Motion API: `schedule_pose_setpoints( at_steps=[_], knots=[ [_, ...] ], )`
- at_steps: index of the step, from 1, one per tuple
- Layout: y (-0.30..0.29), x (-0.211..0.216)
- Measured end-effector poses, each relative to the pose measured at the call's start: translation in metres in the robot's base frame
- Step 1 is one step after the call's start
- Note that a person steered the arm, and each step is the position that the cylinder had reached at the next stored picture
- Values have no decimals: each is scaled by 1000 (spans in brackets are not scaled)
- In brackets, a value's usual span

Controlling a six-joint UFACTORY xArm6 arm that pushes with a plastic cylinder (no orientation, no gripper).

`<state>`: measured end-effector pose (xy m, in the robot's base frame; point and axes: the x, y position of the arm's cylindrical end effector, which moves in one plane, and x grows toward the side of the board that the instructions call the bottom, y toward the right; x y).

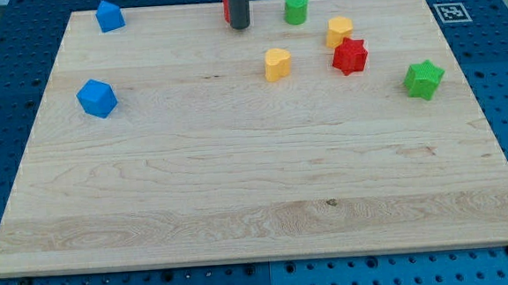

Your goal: Move the green circle to the top right side of the board

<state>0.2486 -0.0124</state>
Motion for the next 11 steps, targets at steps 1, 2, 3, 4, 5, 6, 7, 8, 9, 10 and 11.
schedule_pose_setpoints(
  at_steps=[1, 2, 3, 4, 5, 6, 7, 8, 9, 10, 11],
  knots=[
    [28, 1],
    [54, 1],
    [70, 0],
    [74, 0],
    [74, -1],
    [74, -12],
    [74, -27],
    [73, -27],
    [73, -37],
    [74, -50],
    [84, -56]
  ],
)
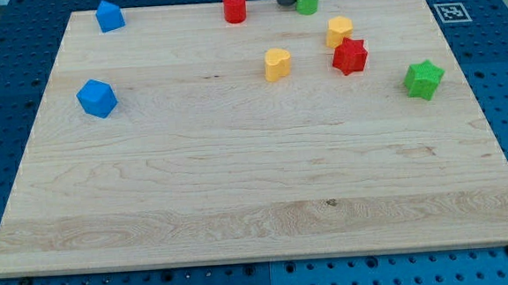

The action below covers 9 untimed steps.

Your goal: Move the green circle to the top right side of the board

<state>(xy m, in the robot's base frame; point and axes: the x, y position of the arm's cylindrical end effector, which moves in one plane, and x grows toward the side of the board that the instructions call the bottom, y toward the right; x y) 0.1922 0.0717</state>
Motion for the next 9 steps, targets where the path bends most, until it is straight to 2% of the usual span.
schedule_pose_setpoints(
  at_steps=[2, 3, 5, 9],
  knots=[
    [58, 0],
    [57, 2],
    [50, 34],
    [78, 26]
  ],
)
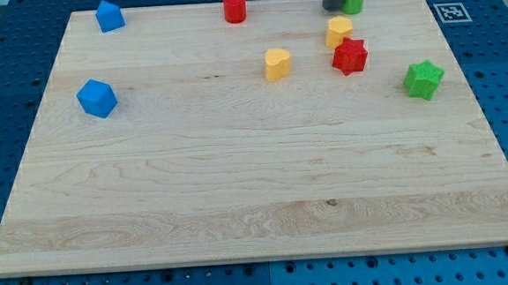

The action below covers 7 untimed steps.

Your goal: Move the green circle to the top right side of the board

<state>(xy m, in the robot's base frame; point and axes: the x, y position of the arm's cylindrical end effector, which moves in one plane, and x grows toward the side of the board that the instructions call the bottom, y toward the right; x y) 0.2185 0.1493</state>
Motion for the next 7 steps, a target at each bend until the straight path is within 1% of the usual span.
schedule_pose_setpoints(
  at_steps=[2, 3, 4, 5, 7],
  knots=[
    [30, 0],
    [34, 0],
    [22, -25],
    [22, -27],
    [48, -27]
  ],
)
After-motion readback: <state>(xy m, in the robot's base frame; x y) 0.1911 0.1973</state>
